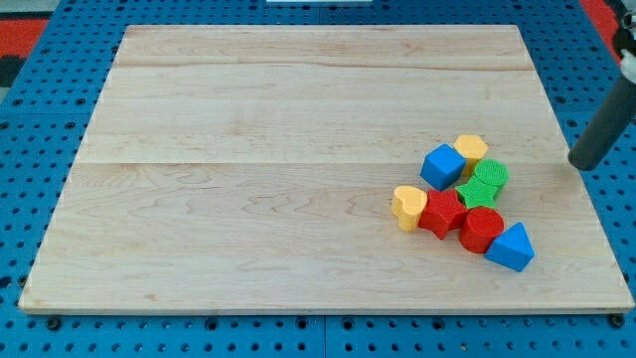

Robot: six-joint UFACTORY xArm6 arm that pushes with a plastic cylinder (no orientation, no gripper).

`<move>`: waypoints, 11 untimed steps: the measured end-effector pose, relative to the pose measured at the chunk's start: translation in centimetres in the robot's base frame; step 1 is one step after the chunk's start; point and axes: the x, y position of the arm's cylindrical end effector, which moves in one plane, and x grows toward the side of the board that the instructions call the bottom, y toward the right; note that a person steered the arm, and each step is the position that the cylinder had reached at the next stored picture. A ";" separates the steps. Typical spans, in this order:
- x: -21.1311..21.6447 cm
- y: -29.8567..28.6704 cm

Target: Slightly touch the corner of the blue triangle

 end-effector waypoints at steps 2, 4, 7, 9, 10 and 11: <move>-1.4 -0.2; 4.1 -1.3; 11.8 -2.9; 11.1 -4.8; 8.5 -6.5; 8.2 -9.3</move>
